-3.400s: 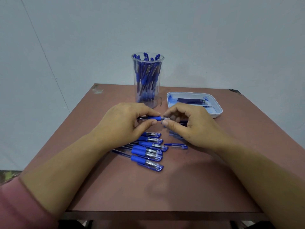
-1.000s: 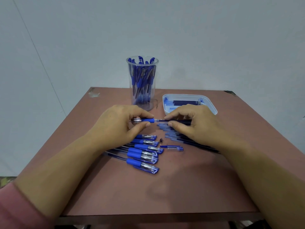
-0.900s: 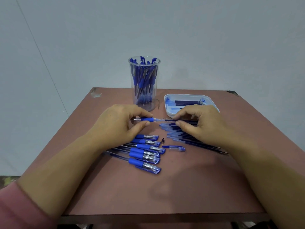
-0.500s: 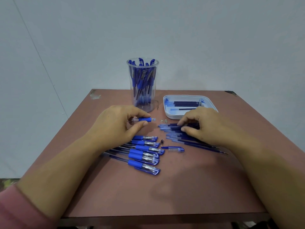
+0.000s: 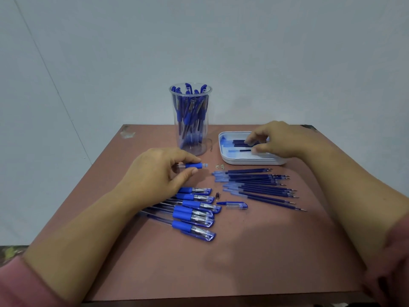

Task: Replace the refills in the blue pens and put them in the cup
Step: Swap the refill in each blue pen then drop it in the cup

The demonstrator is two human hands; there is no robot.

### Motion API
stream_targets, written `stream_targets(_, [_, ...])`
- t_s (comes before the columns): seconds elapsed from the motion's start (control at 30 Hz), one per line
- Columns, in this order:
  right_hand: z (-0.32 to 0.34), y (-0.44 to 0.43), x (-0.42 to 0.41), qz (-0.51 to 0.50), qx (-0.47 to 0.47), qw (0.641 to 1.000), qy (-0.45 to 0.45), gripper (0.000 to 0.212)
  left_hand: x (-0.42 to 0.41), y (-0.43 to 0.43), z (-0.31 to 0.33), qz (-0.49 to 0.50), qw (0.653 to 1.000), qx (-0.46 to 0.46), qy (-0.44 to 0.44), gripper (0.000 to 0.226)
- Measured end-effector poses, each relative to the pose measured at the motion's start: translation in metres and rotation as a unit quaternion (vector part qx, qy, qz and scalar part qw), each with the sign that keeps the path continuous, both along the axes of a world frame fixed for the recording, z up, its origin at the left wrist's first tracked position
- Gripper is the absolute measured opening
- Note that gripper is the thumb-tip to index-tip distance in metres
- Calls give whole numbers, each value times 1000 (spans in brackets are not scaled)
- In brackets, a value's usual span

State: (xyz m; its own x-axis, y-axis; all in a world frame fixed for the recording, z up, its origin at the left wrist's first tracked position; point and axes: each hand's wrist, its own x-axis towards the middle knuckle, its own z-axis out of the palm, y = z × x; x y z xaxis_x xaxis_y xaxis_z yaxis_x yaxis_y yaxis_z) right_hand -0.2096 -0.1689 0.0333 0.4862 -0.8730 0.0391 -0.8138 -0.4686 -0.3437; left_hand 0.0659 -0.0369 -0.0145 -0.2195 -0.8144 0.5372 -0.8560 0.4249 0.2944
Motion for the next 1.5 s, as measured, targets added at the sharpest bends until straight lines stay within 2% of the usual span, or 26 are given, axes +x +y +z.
stream_targets(0.3, [-17, -19, 7, 23, 20, 999, -41, 20, -1, -2, 0, -3, 1000, 0, 2, 27])
stream_targets(0.47, [-6, -4, 11, 35, -30, 994, -104, 22, 0, -2, 1, -5, 1000, 0, -4, 24])
stream_targets(0.67, [1, 55, 16, 87, -80, 981, -154, 24, -1, -2, 2, -3, 1000, -14, 5, 29])
stream_targets(0.9, [-12, 73, 20, 123, -78, 976, -163, 43, -2, 0, 1, 2, 999, -35, 36, 28])
stream_targets(1.2, [-15, 73, 26, 139, -76, 967, -201, 32, -1, -2, 1, 6, 999, -30, 44, 32])
stream_targets(1.5, [-16, 76, 28, 139, -60, 966, -212, 36, -3, -3, 1, 17, 997, -32, 67, 26])
